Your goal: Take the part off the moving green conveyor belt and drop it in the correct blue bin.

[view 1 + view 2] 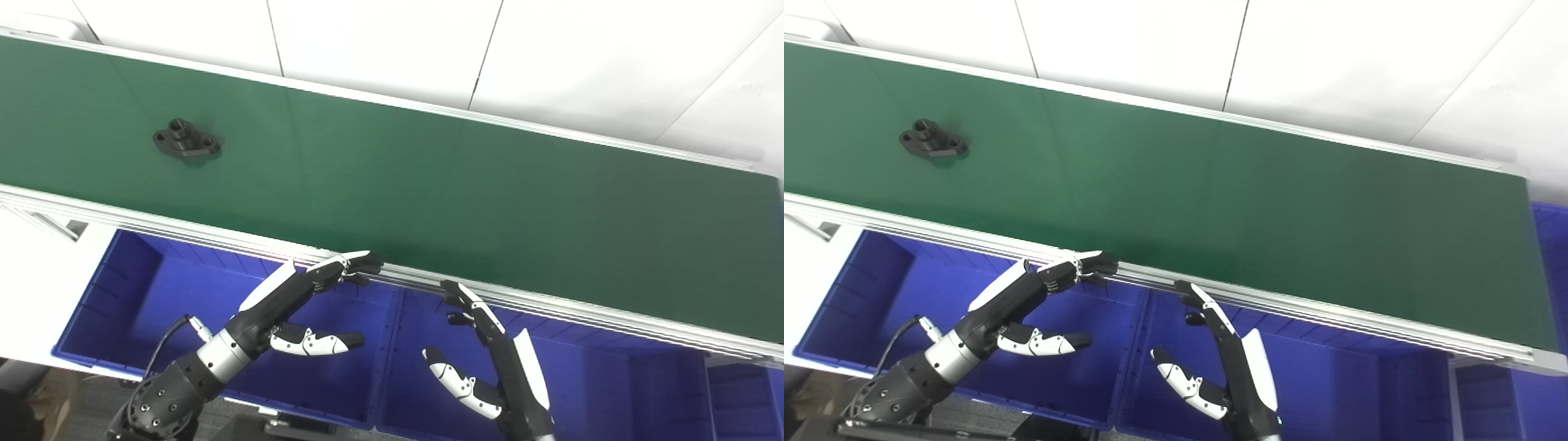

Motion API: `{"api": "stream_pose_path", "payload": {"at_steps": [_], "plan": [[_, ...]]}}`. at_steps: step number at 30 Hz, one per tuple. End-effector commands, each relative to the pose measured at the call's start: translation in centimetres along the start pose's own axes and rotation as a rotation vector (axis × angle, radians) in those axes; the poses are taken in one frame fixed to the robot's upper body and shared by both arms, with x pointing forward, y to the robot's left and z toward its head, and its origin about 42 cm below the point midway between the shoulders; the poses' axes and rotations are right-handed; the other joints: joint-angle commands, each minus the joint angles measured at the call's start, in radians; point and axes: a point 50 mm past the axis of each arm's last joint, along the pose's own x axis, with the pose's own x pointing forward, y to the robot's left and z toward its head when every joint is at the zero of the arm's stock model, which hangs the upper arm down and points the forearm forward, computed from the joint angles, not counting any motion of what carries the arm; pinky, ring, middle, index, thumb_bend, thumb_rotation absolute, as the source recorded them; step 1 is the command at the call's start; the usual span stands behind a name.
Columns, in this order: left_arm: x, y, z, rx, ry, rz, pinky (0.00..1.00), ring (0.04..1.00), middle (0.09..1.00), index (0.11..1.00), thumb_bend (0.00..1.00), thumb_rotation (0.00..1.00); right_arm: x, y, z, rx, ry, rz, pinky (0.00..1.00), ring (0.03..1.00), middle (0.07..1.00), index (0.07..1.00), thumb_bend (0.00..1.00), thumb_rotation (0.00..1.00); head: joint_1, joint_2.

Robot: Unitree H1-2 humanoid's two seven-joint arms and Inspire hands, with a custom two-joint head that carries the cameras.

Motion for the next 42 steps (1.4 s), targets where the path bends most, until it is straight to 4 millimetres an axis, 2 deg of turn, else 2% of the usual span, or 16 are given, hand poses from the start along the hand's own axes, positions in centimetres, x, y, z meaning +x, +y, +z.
{"api": "stream_pose_path", "payload": {"at_steps": [1, 6, 7, 8, 9, 10, 14, 18, 22, 24, 30, 34, 35, 37, 39, 42], "plan": [[0.2, 0.0, 0.7, 0.018, -0.059, 0.008, 0.78, 0.849, 0.884, 0.858, 0.37, 0.27, -0.3, -0.1, 0.9, 0.006, -0.074, -0.015, 0.74, 0.842, 0.879, 0.861, 0.27, 0.38, -0.002, 0.0], [0.0, 0.0, 0.6, 0.021, -0.053, 0.002, 0.78, 0.851, 0.886, 0.862, 0.37, 0.28, -0.4, 0.1, 0.8, 0.005, -0.078, -0.014, 0.75, 0.84, 0.876, 0.86, 0.27, 0.35, -0.01, -0.012], [0.0, 0.0, 0.5, 0.02, -0.05, 0.0, 0.78, 0.85, 0.886, 0.862, 0.37, 0.28, -0.4, 0.2, 0.6, 0.004, -0.079, -0.013, 0.75, 0.84, 0.876, 0.86, 0.27, 0.35, -0.014, -0.029], [-0.1, 0.0, 0.4, 0.019, -0.048, -0.001, 0.78, 0.849, 0.886, 0.862, 0.38, 0.28, -0.4, 0.2, 0.5, 0.004, -0.08, -0.012, 0.75, 0.843, 0.876, 0.861, 0.27, 0.34, -0.014, -0.029], [-0.1, 0.0, 0.2, 0.019, -0.042, -0.002, 0.78, 0.849, 0.886, 0.863, 0.38, 0.28, -0.4, 0.3, 0.4, 0.004, -0.078, -0.009, 0.75, 0.844, 0.876, 0.861, 0.28, 0.34, -0.022, -0.062], [-0.2, 0.0, 0.0, 0.017, -0.036, -0.002, 0.78, 0.848, 0.885, 0.862, 0.38, 0.29, -0.4, 0.5, 0.2, 0.006, -0.075, -0.006, 0.76, 0.848, 0.876, 0.862, 0.28, 0.34, -0.025, -0.076], [-0.3, 0.0, -0.4, 0.01, -0.021, 0.001, 0.77, 0.844, 0.877, 0.85, 0.39, 0.28, -0.5, 0.8, -0.3, 0.008, -0.066, -0.004, 0.75, 0.844, 0.875, 0.86, 0.29, 0.37, -0.036, -0.117], [-0.3, -0.1, -0.8, 0.005, -0.01, 0.003, 0.76, 0.842, 0.871, 0.839, 0.39, 0.23, -0.4, 1.0, -0.7, 0.009, -0.067, -0.008, 0.72, 0.827, 0.868, 0.85, 0.3, 0.35, -0.044, -0.147], [-0.2, 0.1, -0.9, 0.003, -0.008, 0.001, 0.77, 0.844, 0.87, 0.836, 0.38, 0.21, -0.2, 1.1, -0.8, 0.008, -0.08, -0.01, 0.71, 0.819, 0.861, 0.843, 0.3, 0.33, -0.045, -0.141], [-0.2, 0.1, -0.8, 0.013, -0.008, 0.0, 0.75, 0.839, 0.867, 0.834, 0.38, 0.24, -0.1, 1.1, -0.8, 0.008, -0.082, -0.011, 0.7, 0.815, 0.861, 0.841, 0.29, 0.31, -0.044, -0.14], [-0.2, 0.2, -0.6, 0.01, -0.017, -0.002, 0.75, 0.834, 0.864, 0.83, 0.38, 0.21, -0.2, 1.0, -0.8, 0.012, -0.08, -0.01, 0.7, 0.816, 0.862, 0.84, 0.3, 0.31, -0.046, -0.13], [-0.2, 0.1, -0.6, 0.016, -0.016, -0.004, 0.74, 0.826, 0.86, 0.826, 0.39, 0.23, -0.2, 0.9, -0.6, 0.008, -0.082, -0.02, 0.7, 0.811, 0.856, 0.835, 0.3, 0.3, -0.045, -0.126], [-0.1, 0.1, -0.6, 0.019, -0.018, -0.004, 0.74, 0.825, 0.859, 0.825, 0.39, 0.23, -0.1, 0.6, -0.5, -0.002, -0.091, -0.034, 0.7, 0.809, 0.853, 0.832, 0.31, 0.3, -0.044, -0.121], [0.0, 0.2, -0.5, 0.018, -0.022, -0.004, 0.74, 0.828, 0.861, 0.826, 0.39, 0.22, 0.5, -0.3, 0.1, -0.03, -0.116, -0.075, 0.65, 0.77, 0.82, 0.795, 0.33, 0.24, -0.045, -0.118], [0.1, 0.2, -0.5, 0.013, -0.025, -0.004, 0.74, 0.83, 0.863, 0.827, 0.39, 0.2, 1.1, -1.1, 0.6, -0.057, -0.137, -0.105, 0.63, 0.749, 0.798, 0.775, 0.35, 0.25, -0.048, -0.116], [0.3, 0.3, -0.6, 0.016, -0.024, -0.006, 0.75, 0.833, 0.864, 0.828, 0.39, 0.2, 3.4, -3.1, 2.6, -0.11, -0.207, -0.168, 0.58, 0.7, 0.75, 0.746, 0.42, 0.27, -0.046, -0.114]]}}
